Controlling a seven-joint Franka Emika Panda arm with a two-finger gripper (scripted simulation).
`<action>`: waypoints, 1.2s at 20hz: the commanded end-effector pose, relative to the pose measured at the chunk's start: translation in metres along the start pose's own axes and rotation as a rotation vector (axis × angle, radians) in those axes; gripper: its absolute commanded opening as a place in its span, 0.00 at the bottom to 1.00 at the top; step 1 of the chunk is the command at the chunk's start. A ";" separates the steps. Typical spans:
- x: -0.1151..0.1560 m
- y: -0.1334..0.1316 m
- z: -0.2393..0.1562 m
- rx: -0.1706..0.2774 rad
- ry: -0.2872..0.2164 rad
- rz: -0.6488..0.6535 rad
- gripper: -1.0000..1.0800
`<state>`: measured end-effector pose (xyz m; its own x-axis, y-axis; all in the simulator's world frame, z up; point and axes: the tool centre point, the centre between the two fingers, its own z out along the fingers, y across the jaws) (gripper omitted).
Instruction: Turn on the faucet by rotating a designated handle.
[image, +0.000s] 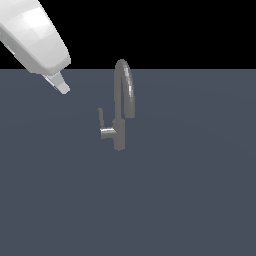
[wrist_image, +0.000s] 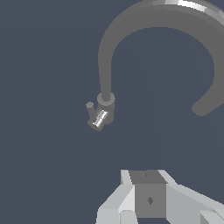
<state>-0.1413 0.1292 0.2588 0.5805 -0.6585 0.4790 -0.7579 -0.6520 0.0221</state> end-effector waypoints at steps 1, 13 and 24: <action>0.000 -0.006 0.007 -0.007 0.015 0.028 0.00; 0.005 -0.029 0.035 -0.039 0.074 0.132 0.00; 0.011 -0.044 0.056 -0.066 0.118 0.206 0.00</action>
<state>-0.0880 0.1300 0.2160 0.3862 -0.7223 0.5737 -0.8719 -0.4888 -0.0286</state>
